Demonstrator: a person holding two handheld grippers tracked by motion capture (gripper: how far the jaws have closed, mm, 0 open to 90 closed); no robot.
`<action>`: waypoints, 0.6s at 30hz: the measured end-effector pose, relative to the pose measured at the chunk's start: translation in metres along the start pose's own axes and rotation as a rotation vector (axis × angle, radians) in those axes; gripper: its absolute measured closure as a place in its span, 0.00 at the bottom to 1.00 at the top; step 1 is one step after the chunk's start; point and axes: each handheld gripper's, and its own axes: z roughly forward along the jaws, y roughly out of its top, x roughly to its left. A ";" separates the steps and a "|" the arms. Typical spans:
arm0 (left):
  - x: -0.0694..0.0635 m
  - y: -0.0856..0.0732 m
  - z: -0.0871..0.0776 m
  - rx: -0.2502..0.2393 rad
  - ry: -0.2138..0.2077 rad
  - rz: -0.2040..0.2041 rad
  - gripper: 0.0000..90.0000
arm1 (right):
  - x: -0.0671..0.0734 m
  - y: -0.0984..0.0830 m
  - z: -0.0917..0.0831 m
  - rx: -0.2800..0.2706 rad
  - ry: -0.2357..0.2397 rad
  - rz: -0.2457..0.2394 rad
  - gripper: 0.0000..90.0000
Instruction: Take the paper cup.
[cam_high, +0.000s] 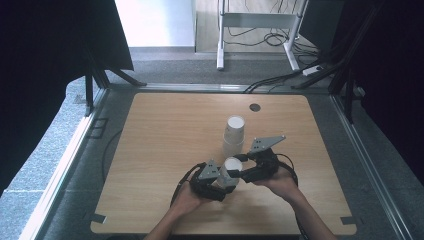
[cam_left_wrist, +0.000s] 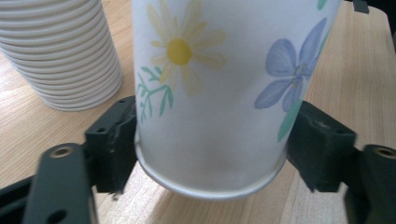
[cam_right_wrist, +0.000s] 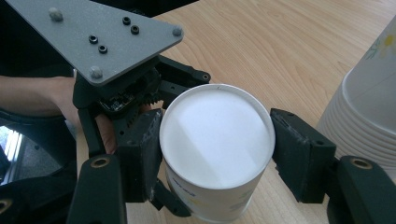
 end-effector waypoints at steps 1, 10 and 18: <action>0.000 0.000 0.000 0.001 0.002 0.001 0.31 | 0.000 0.000 0.000 0.000 0.001 -0.001 0.41; 0.002 0.005 -0.004 0.063 0.004 0.034 0.35 | -0.002 0.002 -0.003 0.016 0.017 -0.016 0.32; -0.001 0.008 -0.005 0.192 0.009 0.139 0.35 | -0.001 -0.001 0.000 0.118 0.014 -0.089 0.21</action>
